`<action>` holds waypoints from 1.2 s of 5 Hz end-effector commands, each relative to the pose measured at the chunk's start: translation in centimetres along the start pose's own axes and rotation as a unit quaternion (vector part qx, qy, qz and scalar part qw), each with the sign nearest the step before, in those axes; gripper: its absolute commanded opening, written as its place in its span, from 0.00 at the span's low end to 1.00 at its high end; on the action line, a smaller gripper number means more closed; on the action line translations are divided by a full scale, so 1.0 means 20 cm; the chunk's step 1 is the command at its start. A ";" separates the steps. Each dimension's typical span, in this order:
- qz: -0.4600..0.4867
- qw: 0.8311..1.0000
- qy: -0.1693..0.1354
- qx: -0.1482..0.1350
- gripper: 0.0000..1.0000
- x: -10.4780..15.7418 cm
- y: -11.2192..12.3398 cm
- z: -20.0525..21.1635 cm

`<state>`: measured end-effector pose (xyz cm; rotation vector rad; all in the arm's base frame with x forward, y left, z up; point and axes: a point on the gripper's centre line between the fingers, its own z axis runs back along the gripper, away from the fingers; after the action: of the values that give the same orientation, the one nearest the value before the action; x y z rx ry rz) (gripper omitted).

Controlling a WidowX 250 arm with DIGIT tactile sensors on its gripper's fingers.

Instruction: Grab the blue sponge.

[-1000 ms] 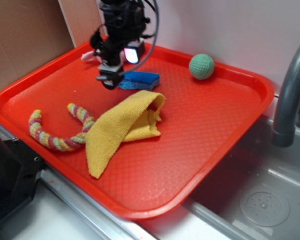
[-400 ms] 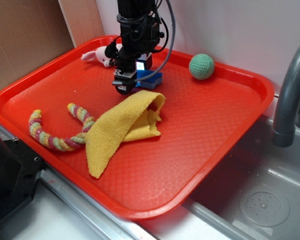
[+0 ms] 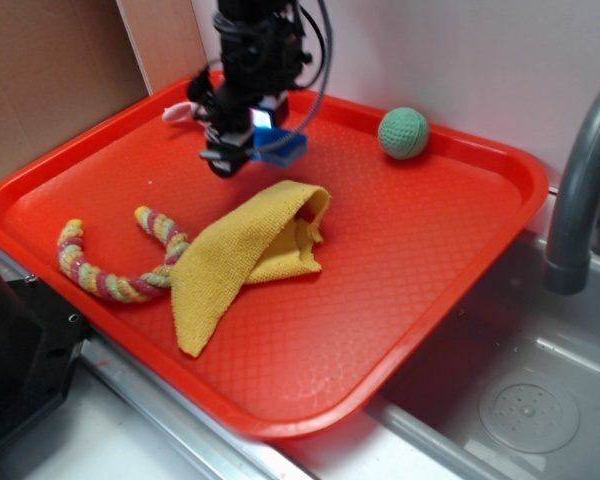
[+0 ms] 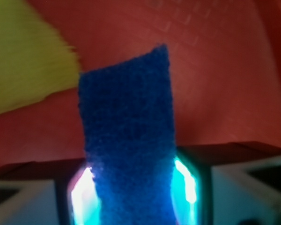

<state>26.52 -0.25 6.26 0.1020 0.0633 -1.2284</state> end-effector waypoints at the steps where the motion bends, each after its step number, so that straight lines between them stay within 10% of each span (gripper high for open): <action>1: 0.166 0.985 -0.029 -0.032 0.00 -0.21 -0.15 0.33; 4: 0.517 0.855 -0.012 0.021 0.00 -0.45 -0.26 0.58; 6: 0.570 0.821 -0.030 0.036 0.00 -0.45 -0.24 0.66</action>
<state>18.02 6.54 18.83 0.1210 -0.0453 -0.0373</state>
